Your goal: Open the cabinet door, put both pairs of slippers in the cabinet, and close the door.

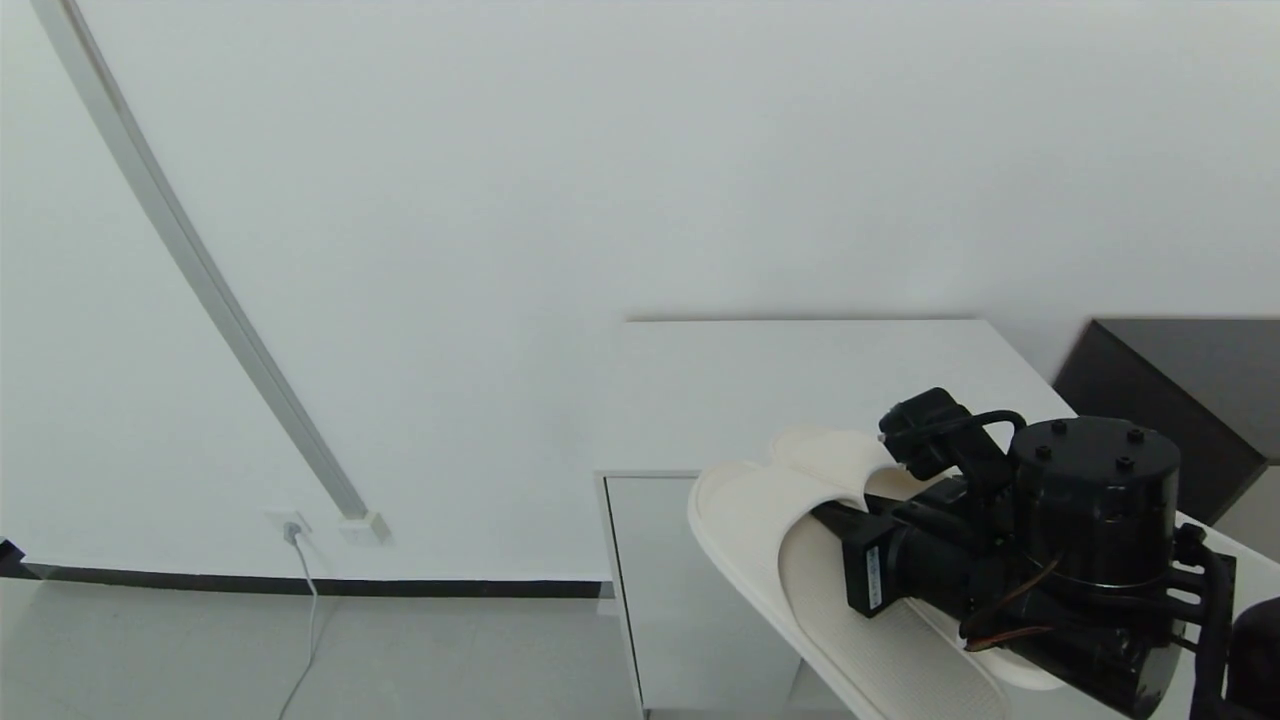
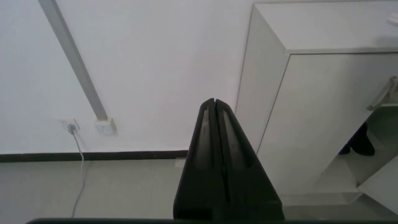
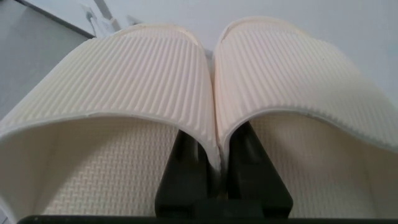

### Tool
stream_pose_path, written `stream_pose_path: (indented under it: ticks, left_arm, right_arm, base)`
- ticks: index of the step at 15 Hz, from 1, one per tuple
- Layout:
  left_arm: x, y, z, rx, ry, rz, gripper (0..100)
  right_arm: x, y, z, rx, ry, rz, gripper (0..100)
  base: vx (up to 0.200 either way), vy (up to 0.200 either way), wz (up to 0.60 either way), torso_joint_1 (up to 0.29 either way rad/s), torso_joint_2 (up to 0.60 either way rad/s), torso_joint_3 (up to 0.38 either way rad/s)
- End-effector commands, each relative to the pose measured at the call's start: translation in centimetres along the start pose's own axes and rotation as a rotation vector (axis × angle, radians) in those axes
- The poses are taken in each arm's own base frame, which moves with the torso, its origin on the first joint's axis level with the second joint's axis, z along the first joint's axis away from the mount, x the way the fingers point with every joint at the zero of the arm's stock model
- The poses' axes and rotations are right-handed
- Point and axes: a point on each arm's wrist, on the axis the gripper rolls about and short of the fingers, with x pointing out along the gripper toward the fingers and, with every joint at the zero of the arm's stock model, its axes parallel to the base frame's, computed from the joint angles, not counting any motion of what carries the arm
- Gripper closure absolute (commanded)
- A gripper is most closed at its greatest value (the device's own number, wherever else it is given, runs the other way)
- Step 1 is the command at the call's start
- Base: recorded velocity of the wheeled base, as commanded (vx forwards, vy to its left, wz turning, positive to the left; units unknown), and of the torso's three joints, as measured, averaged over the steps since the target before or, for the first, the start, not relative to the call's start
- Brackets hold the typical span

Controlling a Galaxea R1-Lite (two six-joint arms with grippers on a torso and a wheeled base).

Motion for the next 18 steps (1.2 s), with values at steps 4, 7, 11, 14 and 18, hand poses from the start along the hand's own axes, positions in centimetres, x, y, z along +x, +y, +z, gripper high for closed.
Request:
stream_pose_path:
  ticks: [4,7,11,14,18]
  left_arm:
    - [0.00,0.00,0.01,-0.002,-0.001,0.000,100]
    - [0.00,0.00,0.01,-0.008,-0.001,0.000,100]
    - [0.00,0.00,0.01,-0.008,-0.001,0.002,100]
    - [0.00,0.00,0.01,-0.008,-0.001,0.002,100]
    - [0.00,0.00,0.01,-0.008,-0.001,0.002,100]
  right_arm:
    - [0.15,0.07,-0.22,-0.003,0.009,0.001,100]
    - [0.15,-0.01,-0.71,-0.003,0.026,-0.002,100]
    - [0.33,0.01,-0.95,0.000,0.034,-0.004,100]
    - [0.38,0.01,-1.06,0.000,0.039,-0.005,100]
    - [0.44,0.06,-1.13,-0.001,0.042,-0.003,100]
  base:
    - [0.000,0.000,0.00,0.000,0.00,0.000]
    - [0.000,0.000,0.00,0.000,0.00,0.000]
    - [0.000,0.000,0.00,0.000,0.00,0.000]
    - [0.000,0.000,0.00,0.000,0.00,0.000]
    - [0.000,0.000,0.00,0.000,0.00,0.000]
